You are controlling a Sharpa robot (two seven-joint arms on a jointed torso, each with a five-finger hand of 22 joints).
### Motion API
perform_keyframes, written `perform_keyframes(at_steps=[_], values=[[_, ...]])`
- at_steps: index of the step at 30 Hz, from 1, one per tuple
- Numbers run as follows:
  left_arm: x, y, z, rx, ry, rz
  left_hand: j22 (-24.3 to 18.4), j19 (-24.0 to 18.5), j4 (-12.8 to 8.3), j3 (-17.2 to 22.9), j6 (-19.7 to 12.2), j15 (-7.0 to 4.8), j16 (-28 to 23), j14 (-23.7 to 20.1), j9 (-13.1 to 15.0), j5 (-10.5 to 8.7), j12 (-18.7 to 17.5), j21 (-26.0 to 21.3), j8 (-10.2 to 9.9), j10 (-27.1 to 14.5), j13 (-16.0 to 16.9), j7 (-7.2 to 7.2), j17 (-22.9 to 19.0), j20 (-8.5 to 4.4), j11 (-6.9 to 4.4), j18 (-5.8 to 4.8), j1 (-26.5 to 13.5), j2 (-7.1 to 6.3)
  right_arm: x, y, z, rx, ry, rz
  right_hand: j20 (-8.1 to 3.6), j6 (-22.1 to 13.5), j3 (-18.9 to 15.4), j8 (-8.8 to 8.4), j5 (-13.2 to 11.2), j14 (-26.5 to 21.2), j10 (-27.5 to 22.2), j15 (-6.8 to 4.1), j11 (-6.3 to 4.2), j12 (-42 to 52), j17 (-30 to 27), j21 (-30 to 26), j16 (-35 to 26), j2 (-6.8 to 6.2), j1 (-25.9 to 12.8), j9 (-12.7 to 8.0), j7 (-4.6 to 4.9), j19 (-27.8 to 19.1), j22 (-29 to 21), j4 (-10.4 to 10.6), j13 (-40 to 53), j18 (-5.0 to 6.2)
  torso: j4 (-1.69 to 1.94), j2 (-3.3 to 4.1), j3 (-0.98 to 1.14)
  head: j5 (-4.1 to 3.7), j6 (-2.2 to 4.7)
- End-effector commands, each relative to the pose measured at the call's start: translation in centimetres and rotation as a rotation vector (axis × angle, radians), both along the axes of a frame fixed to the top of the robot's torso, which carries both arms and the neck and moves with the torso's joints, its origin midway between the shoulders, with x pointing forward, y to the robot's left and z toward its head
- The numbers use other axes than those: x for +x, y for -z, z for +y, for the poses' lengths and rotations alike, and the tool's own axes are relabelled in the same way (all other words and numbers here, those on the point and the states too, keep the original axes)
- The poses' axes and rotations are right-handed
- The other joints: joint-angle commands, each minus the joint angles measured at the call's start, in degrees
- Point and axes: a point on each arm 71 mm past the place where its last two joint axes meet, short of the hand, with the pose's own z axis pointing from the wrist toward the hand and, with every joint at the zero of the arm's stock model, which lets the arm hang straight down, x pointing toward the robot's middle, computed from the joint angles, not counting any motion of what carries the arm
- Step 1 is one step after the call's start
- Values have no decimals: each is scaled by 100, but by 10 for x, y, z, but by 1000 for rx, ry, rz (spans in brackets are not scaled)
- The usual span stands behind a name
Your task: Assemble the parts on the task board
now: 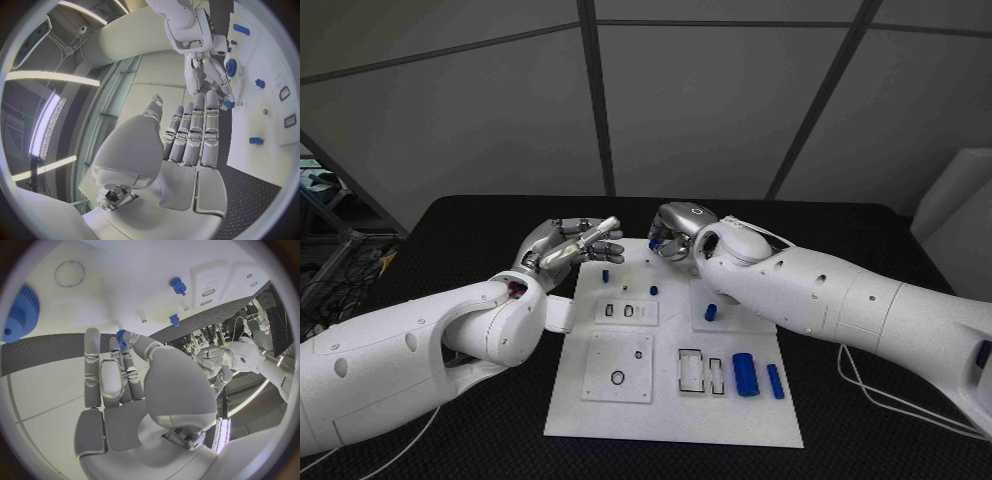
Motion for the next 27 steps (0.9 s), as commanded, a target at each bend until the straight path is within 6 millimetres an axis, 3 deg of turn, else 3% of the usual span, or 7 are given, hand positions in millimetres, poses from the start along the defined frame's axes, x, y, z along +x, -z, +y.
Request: perform_keyframes(at_steps=[1, 12, 17, 23, 27], values=[[0, -2, -1, 3, 3, -9, 10, -52, 8, -40, -4, 22, -31, -11, -6, -9, -43, 35, -33, -7, -6, 42, 10, 7, 41, -83, -52, 17, 1, 0, 2, -10, -17, 17, 0, 21, 1, -1, 19, 158, -22, -7, 26, -27, 4, 14, 17, -24, -12, 10, 36, -34, 7, 30, 2, 75, -2, 2, 1, 6, -8], [0, -3, 0, 3, 6, -8, 12, -58, 6, -43, -8, 24, -36, -11, -7, -9, -50, 38, -39, -11, -6, 47, 15, 8, 45, -83, -52, 20, 0, 10, 4, -45, -19, 47, 14, -10, -4, -26, 32, 133, -62, 7, 39, -39, -80, 16, -19, -42, -52, 4, 47, -61, 8, 64, 0, 76, -18, 2, 3, 29, -28], [1, -3, -1, 1, 14, -4, 16, -70, 3, -50, -18, 29, -45, -13, -8, -9, -65, 45, -52, -23, -7, 57, 24, 12, 52, -83, -53, 24, 1, 12, 5, -45, -12, 41, 33, -75, 6, -67, 36, 104, -152, 29, 65, -50, -148, 17, -50, -72, -72, -4, 74, -95, 7, 86, -4, 77, -9, 7, 3, 18, -40], [1, -2, -2, -2, 25, -2, 20, -82, 3, -60, -26, 34, -55, -18, -9, -10, -78, 51, -63, -32, -8, 65, 32, 15, 59, -84, -59, 28, 1, 12, 5, -42, -14, 35, 104, -246, -79, -104, 11, 50, -719, 132, 182, -63, -296, -1, -122, -245, -128, -11, 152, -150, -10, 101, -21, 73, -8, 5, 2, 14, -57], [1, -2, -2, -3, 29, -1, 22, -91, 5, -68, -29, 38, -63, -24, -8, -10, -85, 54, -69, -36, -8, 68, 37, 18, 63, -85, -66, 27, 0, 10, 6, -24, -20, 13, 150, -558, -271, -116, -49, 23, -1052, 163, 210, -21, -386, -41, -160, -321, -90, -23, 140, -180, -45, 91, -4, 84, -18, 3, 2, 33, -63]])
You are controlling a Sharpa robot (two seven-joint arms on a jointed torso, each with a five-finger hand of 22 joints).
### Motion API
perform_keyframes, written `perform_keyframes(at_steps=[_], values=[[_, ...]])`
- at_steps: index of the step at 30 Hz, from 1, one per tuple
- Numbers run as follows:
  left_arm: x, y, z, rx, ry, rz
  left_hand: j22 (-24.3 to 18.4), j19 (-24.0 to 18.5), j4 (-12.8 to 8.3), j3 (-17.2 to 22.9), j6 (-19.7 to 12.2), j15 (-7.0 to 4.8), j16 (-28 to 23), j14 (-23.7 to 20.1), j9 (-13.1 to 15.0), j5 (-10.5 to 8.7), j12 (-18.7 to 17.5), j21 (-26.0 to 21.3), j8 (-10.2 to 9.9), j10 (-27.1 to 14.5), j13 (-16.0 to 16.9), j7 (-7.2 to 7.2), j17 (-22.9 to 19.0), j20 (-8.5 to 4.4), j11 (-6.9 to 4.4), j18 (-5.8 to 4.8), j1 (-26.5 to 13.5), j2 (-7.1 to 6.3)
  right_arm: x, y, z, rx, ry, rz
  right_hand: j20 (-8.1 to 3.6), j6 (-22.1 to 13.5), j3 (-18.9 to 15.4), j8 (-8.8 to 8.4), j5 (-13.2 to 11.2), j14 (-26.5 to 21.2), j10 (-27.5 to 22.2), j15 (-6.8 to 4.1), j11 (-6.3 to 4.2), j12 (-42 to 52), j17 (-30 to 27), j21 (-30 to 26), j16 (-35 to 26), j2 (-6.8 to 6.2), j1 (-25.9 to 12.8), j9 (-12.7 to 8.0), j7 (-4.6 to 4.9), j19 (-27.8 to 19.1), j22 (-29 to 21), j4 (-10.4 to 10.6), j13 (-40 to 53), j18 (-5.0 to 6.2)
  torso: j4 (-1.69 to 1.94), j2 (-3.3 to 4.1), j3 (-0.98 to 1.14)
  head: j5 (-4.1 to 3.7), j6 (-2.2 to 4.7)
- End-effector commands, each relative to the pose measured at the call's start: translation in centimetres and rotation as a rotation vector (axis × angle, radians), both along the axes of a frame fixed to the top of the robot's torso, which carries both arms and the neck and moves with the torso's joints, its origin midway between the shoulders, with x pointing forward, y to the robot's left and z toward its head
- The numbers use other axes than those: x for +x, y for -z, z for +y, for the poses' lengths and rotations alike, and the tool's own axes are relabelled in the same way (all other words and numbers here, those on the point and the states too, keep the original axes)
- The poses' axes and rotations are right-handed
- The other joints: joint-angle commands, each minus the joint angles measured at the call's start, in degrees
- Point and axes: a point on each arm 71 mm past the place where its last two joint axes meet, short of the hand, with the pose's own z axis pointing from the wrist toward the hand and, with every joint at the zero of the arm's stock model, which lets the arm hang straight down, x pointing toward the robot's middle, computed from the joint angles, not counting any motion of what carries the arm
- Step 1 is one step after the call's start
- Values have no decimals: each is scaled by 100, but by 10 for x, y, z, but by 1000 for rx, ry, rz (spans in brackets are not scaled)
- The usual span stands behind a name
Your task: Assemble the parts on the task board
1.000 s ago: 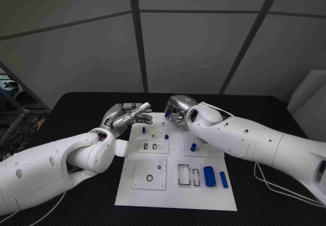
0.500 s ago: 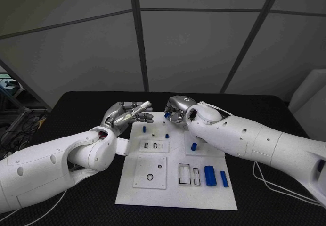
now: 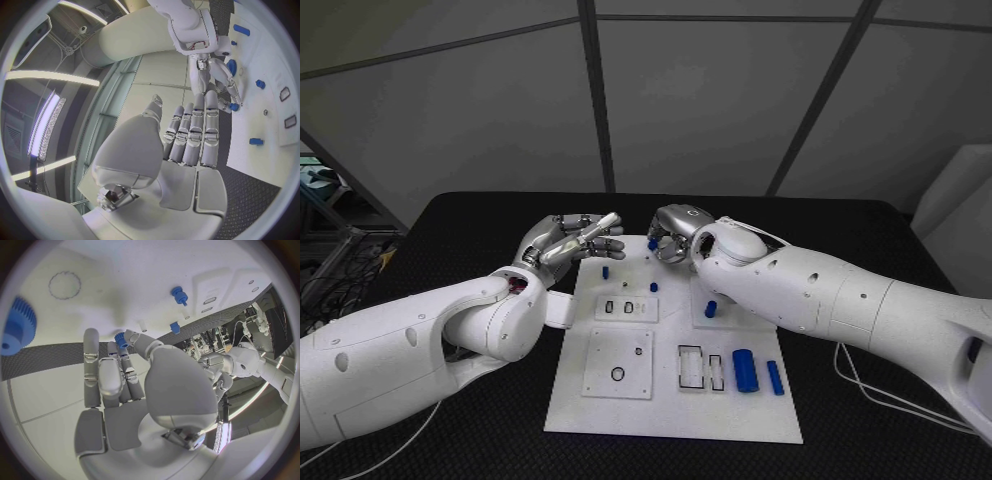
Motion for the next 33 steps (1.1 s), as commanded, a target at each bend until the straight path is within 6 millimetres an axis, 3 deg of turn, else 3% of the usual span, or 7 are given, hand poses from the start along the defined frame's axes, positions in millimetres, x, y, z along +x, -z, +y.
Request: perform_keyframes(at_steps=[1, 10, 15, 22, 26, 29, 33], values=[[0, -2, -2, -4, 25, -3, 8, -37, 4, -36, -7, 38, -35, -24, -10, -10, -23, 31, -30, -13, -8, 47, 10, 8, 40, -85, -44, 5, -2, -1, 1, 16, -14, -15, 38, -206, -116, -21, -48, 12, -150, 44, 8, 39, -56, -46, -50, -63, 40, -18, -18, -27, -24, -12, 17, 83, -8, 0, 0, 21, -6], [0, -2, -1, -4, 28, -1, 8, -37, 4, -36, -7, 38, -35, -24, -10, -10, -23, 31, -30, -13, -8, 47, 10, 8, 40, -85, -44, 5, -8, -9, -3, 79, -28, -72, 35, -776, -425, -18, -34, -4, -286, 28, -12, 206, -128, -80, -76, -47, 175, -13, -151, -13, -74, -20, 35, 84, -14, -10, 7, 15, -3], [-1, -2, 1, -3, 28, 0, 8, -37, 4, -36, -7, 38, -35, -24, -10, -10, -23, 31, -30, -13, -8, 47, 10, 8, 40, -85, -44, 5, -14, -15, -20, 148, -15, -95, 7, -593, -425, 78, 159, 4, -41, -19, -54, 428, -100, -52, -54, 40, 224, 28, -52, 27, -79, 17, 46, 85, -28, -23, 4, 3, 24], [-1, -1, 3, -1, 26, 2, 10, -47, 3, -42, -11, 41, -43, -29, -9, -9, -31, 35, -36, -17, -8, 49, 16, 11, 43, -86, -47, 8, -27, -22, -58, 221, 19, -56, -22, -295, -351, 185, 206, 34, 584, -75, -144, 768, -8, -14, 8, 70, 179, 55, -47, 44, -74, 100, 104, 89, -71, -47, 12, 0, 40], [-1, -1, 4, 1, 25, 4, 11, -49, 3, -42, -11, 42, -45, -29, -9, -9, -32, 36, -37, -18, -8, 48, 17, 11, 43, -86, -47, 10, -31, -25, -89, 219, 68, 38, -102, -204, -566, 205, 194, 240, 1487, -213, -345, 1329, 928, 14, 517, -50, -10, 49, -159, 147, -80, 229, 387, 95, -72, -46, 6, -33, 77], [-1, 0, 5, 1, 24, 5, 12, -53, -2, -41, -11, 42, -47, -29, -9, -8, -35, 38, -40, -18, -7, 47, 21, 12, 42, -86, -40, 15, -33, -27, -105, 215, 96, 83, -177, -219, -771, 190, 212, 256, 1844, -296, -427, 1697, 1025, 10, 591, -166, -102, 34, -233, 230, -97, 298, 641, 91, -101, -60, 10, -24, 79], [-1, 1, 6, 2, 24, 6, 13, -54, -3, -40, -11, 42, -48, -29, -9, -8, -36, 39, -40, -18, -7, 47, 21, 13, 42, -86, -39, 15, -33, -28, -120, 211, 125, 120, -266, -264, -1110, 195, 379, 278, 2138, -362, -482, 3327, 1238, -13, 722, -251, -92, 23, -300, 373, -105, 357, 2298, 71, -119, -71, 14, -25, 81]])
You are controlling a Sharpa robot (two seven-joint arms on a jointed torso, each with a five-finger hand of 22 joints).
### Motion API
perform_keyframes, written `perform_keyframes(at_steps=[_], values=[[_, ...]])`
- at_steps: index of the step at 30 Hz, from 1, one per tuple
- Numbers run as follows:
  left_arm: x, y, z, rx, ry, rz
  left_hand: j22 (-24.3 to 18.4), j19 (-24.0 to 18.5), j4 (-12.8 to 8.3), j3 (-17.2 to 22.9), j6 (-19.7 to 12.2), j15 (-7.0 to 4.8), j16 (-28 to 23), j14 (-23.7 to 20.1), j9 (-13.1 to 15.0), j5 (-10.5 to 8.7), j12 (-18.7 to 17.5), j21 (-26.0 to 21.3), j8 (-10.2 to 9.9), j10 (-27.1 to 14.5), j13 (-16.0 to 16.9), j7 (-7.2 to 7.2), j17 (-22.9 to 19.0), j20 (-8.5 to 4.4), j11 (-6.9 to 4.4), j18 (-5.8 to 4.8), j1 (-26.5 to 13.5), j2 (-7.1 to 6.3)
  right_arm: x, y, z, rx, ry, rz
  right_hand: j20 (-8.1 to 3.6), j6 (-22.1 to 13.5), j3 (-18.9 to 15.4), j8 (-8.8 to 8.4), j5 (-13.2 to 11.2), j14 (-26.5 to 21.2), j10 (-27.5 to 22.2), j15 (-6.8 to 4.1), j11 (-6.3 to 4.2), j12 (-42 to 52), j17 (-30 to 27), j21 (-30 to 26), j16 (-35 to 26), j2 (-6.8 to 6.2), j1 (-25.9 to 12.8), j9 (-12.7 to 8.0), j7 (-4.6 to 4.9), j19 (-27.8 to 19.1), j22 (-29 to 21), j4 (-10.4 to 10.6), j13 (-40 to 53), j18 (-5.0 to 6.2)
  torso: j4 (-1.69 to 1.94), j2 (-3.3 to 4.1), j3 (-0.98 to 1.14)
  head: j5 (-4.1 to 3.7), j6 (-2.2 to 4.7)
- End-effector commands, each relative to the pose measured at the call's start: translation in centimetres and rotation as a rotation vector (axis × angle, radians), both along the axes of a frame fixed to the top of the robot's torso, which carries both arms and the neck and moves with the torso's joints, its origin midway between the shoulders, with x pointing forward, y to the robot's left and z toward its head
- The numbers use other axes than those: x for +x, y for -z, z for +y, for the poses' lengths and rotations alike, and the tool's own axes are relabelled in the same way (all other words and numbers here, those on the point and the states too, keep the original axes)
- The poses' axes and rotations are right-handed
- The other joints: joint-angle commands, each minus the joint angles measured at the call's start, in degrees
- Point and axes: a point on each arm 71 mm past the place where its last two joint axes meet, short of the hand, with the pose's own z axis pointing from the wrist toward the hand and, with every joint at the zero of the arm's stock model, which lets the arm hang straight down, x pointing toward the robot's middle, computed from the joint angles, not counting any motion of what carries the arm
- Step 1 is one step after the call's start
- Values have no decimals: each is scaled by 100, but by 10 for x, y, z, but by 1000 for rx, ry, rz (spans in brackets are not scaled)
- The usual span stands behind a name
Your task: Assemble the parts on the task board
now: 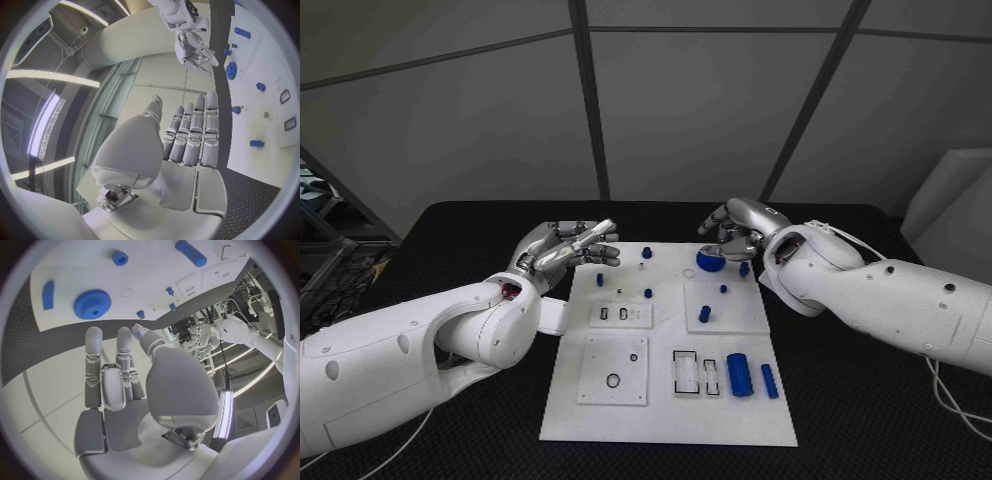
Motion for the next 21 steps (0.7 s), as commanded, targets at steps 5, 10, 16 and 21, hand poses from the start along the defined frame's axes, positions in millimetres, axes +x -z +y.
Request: perform_keyframes(at_steps=[5, 10, 16, 21], values=[[0, -1, -1, -2, 17, -5, 5, -46, -3, -41, 10, 26, -25, -13, -5, -8, -36, 39, -40, 2, -7, 26, 5, 4, 22, -85, -39, 16, -1, 5, 2, 13, 5, 103, -7, -7, -49, 9, 20, 264, 74, -17, 6, 308, 41, -14, 24, -49, 7, -6, -23, 32, 10, 6, 317, 71, -25, -14, 4, 3, 0], [1, 0, -2, -4, 20, -3, 25, -93, 44, -120, 11, 31, -61, -15, -1, -10, -65, 72, -65, 7, -1, 24, 50, 16, 24, -80, -146, 15, 5, 12, -20, -34, 53, 212, 149, -640, -1118, 53, 127, 429, 295, 183, 222, 4817, 1298, 430, 642, 237, 224, -27, 185, 622, 849, 510, 5528, -80, -16, -15, 8, -69, 24], [1, 1, -3, -4, 21, -1, 26, -96, 48, -125, 11, 31, -63, -14, -1, -10, -67, 75, -66, 9, 0, 24, 54, 17, 24, -79, -155, 17, 17, 20, -17, -77, 84, 259, 188, -843, -1286, 35, 32, 439, 321, 220, 265, 4909, 1369, 517, 675, 260, 309, -33, 226, 679, 981, 668, 5663, -97, -4, -8, 3, -102, 24], [2, 2, -2, -3, 19, 0, 26, -96, 48, -125, 11, 31, -63, -14, -1, -10, -67, 75, -66, 9, 0, 24, 54, 17, 24, -79, -155, 17, 24, 24, -20, -111, 125, 266, 202, -942, -1340, 34, 19, 441, 320, 233, 279, 4925, 1392, 536, 686, 276, 368, -34, 240, 682, 1004, 755, 5693, -99, -24, -8, -1, -112, 19]])
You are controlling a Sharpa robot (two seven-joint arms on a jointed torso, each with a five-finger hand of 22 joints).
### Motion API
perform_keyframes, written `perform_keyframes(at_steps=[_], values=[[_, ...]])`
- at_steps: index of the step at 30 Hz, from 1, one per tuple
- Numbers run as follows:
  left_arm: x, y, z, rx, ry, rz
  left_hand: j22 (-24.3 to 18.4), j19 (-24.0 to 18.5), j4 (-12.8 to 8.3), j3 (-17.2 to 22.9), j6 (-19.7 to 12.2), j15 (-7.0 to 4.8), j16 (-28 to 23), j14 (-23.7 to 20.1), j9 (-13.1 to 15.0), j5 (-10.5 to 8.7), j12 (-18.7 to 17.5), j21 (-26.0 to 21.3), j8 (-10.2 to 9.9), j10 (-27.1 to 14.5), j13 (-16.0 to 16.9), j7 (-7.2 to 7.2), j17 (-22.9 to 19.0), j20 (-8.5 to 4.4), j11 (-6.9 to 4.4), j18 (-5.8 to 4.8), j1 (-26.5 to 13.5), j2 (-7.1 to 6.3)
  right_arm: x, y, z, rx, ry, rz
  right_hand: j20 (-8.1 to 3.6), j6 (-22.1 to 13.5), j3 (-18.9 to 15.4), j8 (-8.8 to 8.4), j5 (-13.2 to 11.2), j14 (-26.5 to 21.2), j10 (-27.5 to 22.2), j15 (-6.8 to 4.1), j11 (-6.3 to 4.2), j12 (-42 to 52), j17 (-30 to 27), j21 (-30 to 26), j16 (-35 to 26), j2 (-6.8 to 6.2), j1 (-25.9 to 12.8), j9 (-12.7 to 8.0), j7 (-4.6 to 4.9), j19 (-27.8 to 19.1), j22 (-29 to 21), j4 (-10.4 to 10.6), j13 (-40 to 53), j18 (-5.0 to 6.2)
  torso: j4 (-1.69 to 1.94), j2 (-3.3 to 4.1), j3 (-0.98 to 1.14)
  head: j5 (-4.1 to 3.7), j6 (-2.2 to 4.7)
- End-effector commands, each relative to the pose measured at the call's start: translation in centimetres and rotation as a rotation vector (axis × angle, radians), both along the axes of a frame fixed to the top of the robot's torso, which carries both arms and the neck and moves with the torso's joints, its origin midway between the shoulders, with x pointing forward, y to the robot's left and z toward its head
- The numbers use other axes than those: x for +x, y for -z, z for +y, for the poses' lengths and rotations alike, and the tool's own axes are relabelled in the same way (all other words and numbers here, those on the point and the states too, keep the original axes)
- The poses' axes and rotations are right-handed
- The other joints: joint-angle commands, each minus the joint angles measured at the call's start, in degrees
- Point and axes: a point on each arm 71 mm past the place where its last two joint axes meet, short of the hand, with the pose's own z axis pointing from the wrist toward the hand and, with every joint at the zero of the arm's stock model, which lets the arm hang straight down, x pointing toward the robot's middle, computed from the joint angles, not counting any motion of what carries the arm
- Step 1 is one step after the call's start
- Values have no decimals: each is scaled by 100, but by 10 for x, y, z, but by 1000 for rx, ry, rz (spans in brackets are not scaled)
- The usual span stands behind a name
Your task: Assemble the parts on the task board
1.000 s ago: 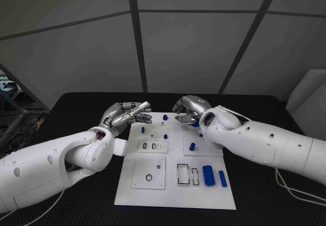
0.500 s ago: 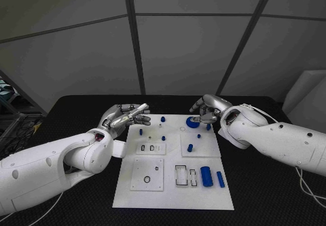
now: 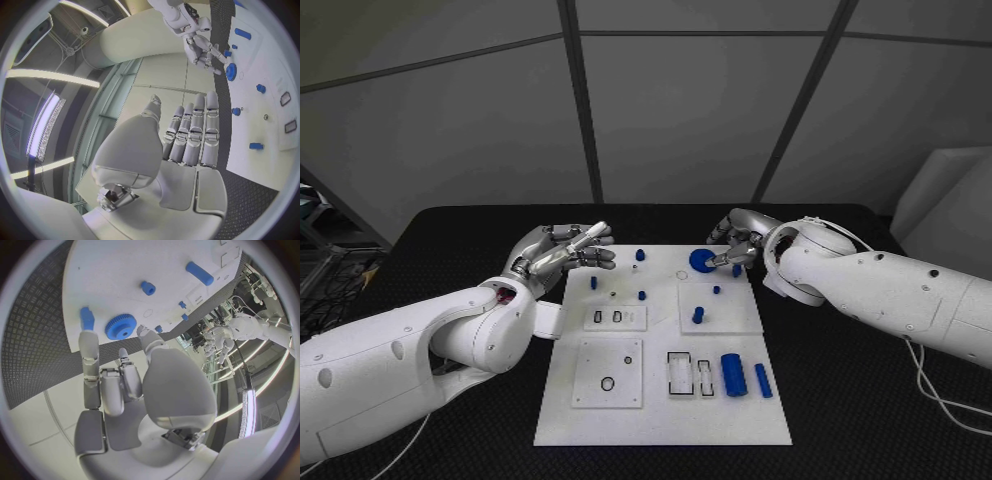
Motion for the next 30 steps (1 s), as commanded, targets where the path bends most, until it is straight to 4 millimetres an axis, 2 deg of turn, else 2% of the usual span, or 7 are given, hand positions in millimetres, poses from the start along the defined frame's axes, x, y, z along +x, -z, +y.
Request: perform_keyframes(at_steps=[1, 7, 13, 23, 30], values=[[0, -1, -1, 0, 14, -4, 5, -34, 8, -38, 11, 31, -25, -14, -2, -10, -28, 30, -20, 9, -1, 24, 4, -4, 24, -80, -55, 10, 4, 4, -5, -57, 34, 47, 24, -256, -234, 2, -58, 441, 92, 87, 90, 495, 746, 108, 99, 49, 154, -11, 46, 111, 160, 191, 603, -99, -11, 6, -2, 2, -7], [0, -1, 0, 1, 11, -4, 5, -34, 8, -38, 11, 31, -25, -14, -2, -10, -28, 30, -20, 9, -1, 24, 4, -4, 24, -80, -55, 10, 6, 6, -2, -67, 30, 57, 26, -274, -238, 5, -48, 441, 92, 89, 91, 498, 749, 109, 101, 54, 177, -10, 46, 108, 158, 205, 610, -98, -18, 6, -6, -3, -24], [0, -1, -1, 0, 13, -4, 8, -37, 12, -42, 12, 31, -27, -12, -1, -10, -30, 34, -21, 11, 0, 24, 9, -3, 23, -79, -63, 14, 7, 7, 5, -63, 17, 60, 28, -264, -230, 34, -39, 440, 97, 89, 87, 510, 750, 115, 102, 93, 216, -1, 39, 105, 165, 230, 630, -98, -4, 8, 2, -15, -40], [0, -1, -1, 1, 12, -4, 8, -37, 12, -42, 12, 31, -27, -12, -1, -10, -30, 34, -21, 11, 0, 24, 9, -3, 23, -79, -63, 14, 7, 7, 14, -46, 5, 55, 29, -236, -229, 76, -48, 448, 144, 87, 85, 575, 791, 136, 117, 137, 222, 8, 36, 115, 199, 266, 723, -103, -16, 8, 4, 18, -65], [1, 0, -1, 1, 12, -3, 8, -37, 12, -42, 12, 31, -27, -12, -1, -10, -30, 34, -21, 11, 0, 24, 9, -3, 23, -79, -63, 14, 7, 6, 17, -40, 3, 50, 28, -198, -227, 121, -53, 459, 200, 85, 81, 652, 843, 182, 137, 177, 233, 17, 29, 145, 273, 285, 829, -113, -11, 4, 2, 18, -77]])
